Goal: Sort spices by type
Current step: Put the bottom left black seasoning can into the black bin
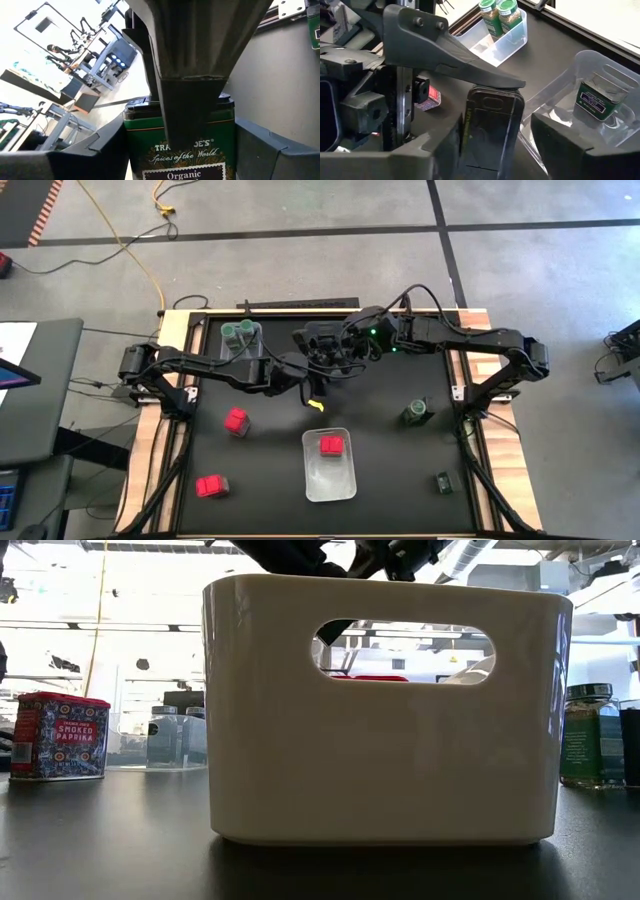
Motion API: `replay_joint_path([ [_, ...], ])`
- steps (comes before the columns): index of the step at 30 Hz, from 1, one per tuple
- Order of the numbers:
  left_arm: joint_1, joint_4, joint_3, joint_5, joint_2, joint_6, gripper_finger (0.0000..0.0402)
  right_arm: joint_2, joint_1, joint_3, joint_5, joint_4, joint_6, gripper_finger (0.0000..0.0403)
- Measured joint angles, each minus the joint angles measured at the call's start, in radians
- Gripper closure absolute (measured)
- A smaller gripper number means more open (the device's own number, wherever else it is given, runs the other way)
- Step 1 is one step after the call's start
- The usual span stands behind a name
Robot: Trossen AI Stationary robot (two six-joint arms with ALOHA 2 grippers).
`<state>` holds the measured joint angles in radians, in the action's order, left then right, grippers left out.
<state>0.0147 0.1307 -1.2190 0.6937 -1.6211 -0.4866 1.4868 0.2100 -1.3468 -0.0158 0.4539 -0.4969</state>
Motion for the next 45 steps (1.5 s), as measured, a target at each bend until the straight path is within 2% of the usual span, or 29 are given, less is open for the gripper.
replay_joint_path([
  [9,0.000,0.000,0.000,0.007,0.000,-0.003,0.0131,0.000,0.000,0.000,0.002,-0.002,-0.012,0.0250],
  [27,0.000,-0.013,0.000,-0.002,0.000,0.038,0.0128,0.000,-0.001,0.000,0.019,0.008,0.004,0.0243],
  [36,0.000,-0.030,0.000,-0.007,0.000,0.043,0.0056,0.000,0.002,0.002,0.019,0.020,0.036,0.0243],
  [41,0.000,-0.029,0.000,0.001,0.000,0.040,0.0050,0.000,0.002,0.002,0.019,0.018,0.034,0.0242],
  [45,0.000,-0.028,0.000,0.052,0.000,0.039,0.0050,0.000,0.002,0.001,0.018,0.020,0.033,0.0242],
])
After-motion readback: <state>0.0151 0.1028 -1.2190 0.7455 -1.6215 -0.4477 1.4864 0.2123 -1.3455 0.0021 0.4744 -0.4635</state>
